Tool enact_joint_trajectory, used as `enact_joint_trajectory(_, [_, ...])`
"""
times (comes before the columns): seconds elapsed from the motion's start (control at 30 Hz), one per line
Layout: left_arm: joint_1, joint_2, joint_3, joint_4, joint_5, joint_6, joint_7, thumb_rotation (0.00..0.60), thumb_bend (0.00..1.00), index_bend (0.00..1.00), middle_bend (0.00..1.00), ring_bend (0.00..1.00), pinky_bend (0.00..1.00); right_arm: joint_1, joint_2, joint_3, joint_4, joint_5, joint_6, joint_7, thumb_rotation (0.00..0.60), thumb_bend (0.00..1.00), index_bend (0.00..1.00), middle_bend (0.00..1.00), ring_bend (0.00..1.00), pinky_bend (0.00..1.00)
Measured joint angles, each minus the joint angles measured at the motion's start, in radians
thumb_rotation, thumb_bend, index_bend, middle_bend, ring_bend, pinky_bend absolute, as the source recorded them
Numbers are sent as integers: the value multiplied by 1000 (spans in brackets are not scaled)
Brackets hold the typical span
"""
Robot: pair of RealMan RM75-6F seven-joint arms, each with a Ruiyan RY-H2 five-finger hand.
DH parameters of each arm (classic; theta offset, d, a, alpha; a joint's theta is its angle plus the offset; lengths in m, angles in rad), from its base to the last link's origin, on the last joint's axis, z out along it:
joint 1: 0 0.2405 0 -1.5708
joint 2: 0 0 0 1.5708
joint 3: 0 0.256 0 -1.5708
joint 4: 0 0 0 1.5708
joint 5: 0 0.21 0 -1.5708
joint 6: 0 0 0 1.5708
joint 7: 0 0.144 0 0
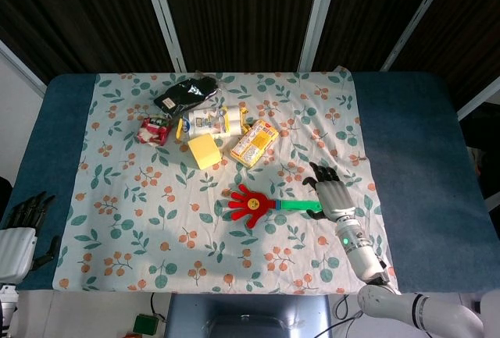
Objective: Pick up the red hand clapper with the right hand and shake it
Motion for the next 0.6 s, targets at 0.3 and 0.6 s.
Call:
enact_joint_trajectory(0.3, [0, 0, 0, 0, 0, 0, 0, 600, 448, 0, 20, 0, 98, 59, -53, 8, -28, 94, -11, -29, 600, 315, 484, 0, 0, 0])
enact_joint_trajectory(0.6, [0, 0, 0, 0, 0, 0, 0, 600, 449, 0, 20, 0, 98, 89, -104, -8, -6, 123, 32, -53, 600, 364, 526, 16, 0, 0])
